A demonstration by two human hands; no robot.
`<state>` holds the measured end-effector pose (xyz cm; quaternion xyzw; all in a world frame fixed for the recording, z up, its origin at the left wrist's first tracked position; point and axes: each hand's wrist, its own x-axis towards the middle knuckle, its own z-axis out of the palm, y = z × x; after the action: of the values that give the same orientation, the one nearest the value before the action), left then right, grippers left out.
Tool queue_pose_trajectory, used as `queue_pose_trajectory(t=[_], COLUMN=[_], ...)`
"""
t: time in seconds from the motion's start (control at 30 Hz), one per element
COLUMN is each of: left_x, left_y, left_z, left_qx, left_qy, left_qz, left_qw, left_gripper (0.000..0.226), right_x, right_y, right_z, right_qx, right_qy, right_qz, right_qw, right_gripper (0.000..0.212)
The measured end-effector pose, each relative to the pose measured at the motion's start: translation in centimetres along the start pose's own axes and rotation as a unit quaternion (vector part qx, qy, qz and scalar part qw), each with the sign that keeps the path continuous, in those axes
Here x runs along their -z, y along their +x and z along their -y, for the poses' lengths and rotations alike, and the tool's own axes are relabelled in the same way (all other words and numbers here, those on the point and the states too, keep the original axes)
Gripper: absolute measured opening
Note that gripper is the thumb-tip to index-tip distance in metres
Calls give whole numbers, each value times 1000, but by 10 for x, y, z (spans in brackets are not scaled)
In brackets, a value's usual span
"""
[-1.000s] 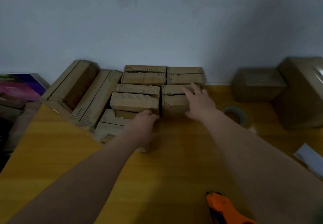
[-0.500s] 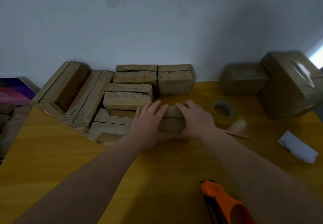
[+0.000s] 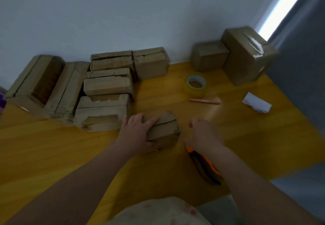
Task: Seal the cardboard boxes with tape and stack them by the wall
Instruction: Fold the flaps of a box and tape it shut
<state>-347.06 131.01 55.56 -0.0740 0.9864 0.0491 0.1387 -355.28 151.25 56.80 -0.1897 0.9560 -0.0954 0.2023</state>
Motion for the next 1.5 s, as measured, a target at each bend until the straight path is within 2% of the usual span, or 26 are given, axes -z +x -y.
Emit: queue_pose_trajectory(t=[0.1, 0.23, 0.33, 0.43, 0.57, 0.7, 0.83, 0.9, 1.03, 1.17, 1.23, 1.33, 1.37, 1.4, 1.47, 1.5], left_x=[-7, -12, -11, -10, -8, -13, -19, -22, -24, -20, -16, -14, -15, -15, -15, -14], left_y=[-10, -17, -21, -23, -27, -29, -25, -24, -26, -21, -18, -14, -13, -12, -13, -13], left_z=[-4, -8, -6, 0, 9, 13, 12, 11, 11, 11, 12, 13, 13, 13, 14, 15], left_qx=[-11, -22, -30, -40, -62, -67, -65, -66, -87, -108, -117, -136, -144, -152, -166, -170], left_qy=[1, -1, -4, -11, -14, -14, -26, -29, -22, -48, -48, -35, -27, -23, -26, -29], left_qz=[4, -8, -11, 11, 25, 27, 26, 22, 28, 33, 45, 57, 61, 63, 61, 58], left_qw=[1000, 1000, 999, 999, 998, 997, 997, 997, 996, 992, 991, 988, 987, 986, 984, 983], left_gripper=[85, 80, 78, 78, 78, 77, 74, 73, 74, 74, 73, 74, 74, 73, 71, 70], right_x=[-5, -21, -29, -31, -31, -41, -52, -53, -45, -22, -4, 27, 36, 44, 55, 57], right_y=[-25, -46, -50, -43, -25, -20, -33, -34, -27, -11, -6, -12, -15, -18, -20, -20], right_z=[-15, -21, -22, -21, -18, -16, -17, -18, -22, -24, -19, -5, 0, 4, 10, 14], right_qx=[-78, -107, -92, -89, -81, -53, -50, -43, -48, -42, -8, 9, 17, 27, 46, 60], right_qy=[-86, -127, -101, -81, -31, -28, -132, -142, -57, 145, 275, 442, 464, 459, 404, 369], right_qz=[59, 100, 73, 11, -59, -86, -67, -49, -76, -118, -127, -145, -143, -139, -130, -126], right_qw=[991, 981, 988, 993, 995, 995, 988, 988, 994, 981, 953, 885, 874, 877, 905, 919], right_gripper=[46, 46, 45, 46, 29, 25, 45, 55, 51, 33, 28, 21, 22, 34, 65, 73])
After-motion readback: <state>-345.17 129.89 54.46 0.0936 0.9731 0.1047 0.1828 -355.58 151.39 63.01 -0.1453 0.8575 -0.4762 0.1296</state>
